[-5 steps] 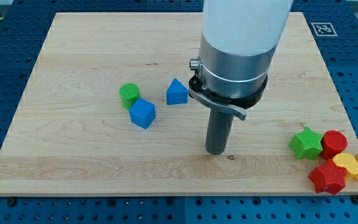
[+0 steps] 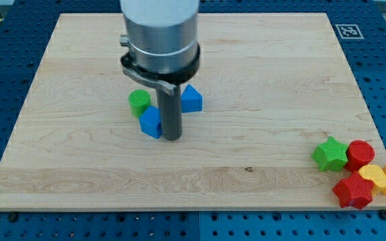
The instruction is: Slide blue cube along with green circle slightly up
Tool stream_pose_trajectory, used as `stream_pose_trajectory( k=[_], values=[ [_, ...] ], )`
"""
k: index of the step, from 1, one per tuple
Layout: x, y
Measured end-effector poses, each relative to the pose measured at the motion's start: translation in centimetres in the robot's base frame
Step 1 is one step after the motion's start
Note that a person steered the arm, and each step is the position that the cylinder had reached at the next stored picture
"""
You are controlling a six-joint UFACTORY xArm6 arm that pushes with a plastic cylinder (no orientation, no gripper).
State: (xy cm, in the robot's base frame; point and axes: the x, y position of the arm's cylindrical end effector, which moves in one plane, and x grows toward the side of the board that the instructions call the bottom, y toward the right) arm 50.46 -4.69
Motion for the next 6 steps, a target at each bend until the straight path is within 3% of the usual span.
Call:
stream_pose_trajectory(
  k=[5, 6],
  values=[
    [0.8, -5.8],
    [-2.3, -7.6]
  ],
)
